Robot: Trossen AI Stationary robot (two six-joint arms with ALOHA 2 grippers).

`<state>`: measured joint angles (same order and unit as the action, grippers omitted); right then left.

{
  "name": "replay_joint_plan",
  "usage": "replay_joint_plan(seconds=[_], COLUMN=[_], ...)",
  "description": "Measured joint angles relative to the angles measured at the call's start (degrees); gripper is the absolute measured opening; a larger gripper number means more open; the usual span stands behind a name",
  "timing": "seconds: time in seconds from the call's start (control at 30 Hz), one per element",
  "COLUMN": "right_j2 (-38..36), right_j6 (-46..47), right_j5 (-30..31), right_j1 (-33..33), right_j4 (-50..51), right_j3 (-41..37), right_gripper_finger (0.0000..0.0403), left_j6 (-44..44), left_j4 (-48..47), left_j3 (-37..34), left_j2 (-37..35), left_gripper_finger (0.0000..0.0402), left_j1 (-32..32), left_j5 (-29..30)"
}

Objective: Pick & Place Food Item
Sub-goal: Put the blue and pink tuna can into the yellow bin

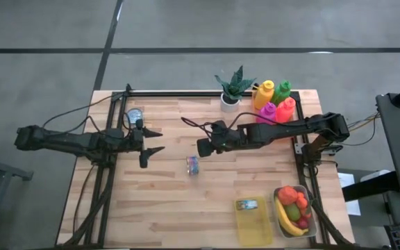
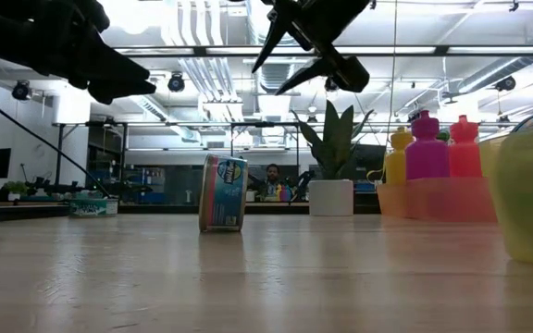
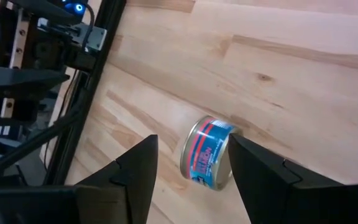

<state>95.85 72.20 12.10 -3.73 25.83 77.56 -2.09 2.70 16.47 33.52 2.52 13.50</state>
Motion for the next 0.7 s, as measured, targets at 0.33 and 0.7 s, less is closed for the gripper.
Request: replay_joint_plan(seconds=[0.33, 0.7], right_j2=[1.99, 10.52], right_j6=[1.54, 2.84], right_j5=[0.02, -0.56], right_j1=[-1.30, -2.12], right_j4=[-1.51, -4.07], right_j3=[0.00, 1.17], right_gripper_finger=[0.0276, 0.0297], left_j6=[0.02, 0.13], left_j4=[-0.04, -1.57], left_j3=[0.00, -0.02], left_j2=[0.00, 0.00], left_gripper_finger=[0.0263, 0.0263], left_j1=[0.00, 0.00], left_j5=[0.00, -0.02])
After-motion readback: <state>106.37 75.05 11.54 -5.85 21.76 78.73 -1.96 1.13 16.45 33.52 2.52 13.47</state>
